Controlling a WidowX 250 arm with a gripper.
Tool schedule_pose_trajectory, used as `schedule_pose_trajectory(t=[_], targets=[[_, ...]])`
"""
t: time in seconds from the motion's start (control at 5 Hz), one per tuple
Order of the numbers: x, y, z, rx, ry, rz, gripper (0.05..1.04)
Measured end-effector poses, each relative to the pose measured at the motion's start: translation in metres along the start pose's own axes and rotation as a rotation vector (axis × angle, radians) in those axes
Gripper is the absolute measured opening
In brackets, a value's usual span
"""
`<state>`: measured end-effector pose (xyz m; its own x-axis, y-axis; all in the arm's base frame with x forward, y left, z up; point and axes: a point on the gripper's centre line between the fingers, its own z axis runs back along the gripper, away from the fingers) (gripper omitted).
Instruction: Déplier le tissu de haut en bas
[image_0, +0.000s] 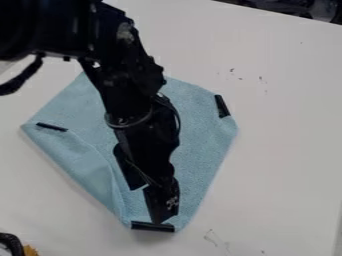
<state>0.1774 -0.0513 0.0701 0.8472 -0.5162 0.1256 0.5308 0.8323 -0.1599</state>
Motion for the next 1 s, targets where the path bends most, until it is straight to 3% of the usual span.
schedule_pose_trajectory(t=[0.2, 0.4, 0.6, 0.8, 1.0], targets=[[0.013, 0.022, 0.003, -0.025, 0.079, -0.015, 1.01], [0.038, 0.053, 0.01, 0.006, 0.107, -0.091, 1.007], [0.073, 0.074, 0.019, 0.058, 0.076, -0.053, 1.007], [0.108, 0.079, 0.023, 0.073, 0.021, -0.016, 1.005], [0.138, 0.083, 0.025, 0.097, 0.022, 0.127, 1.005]])
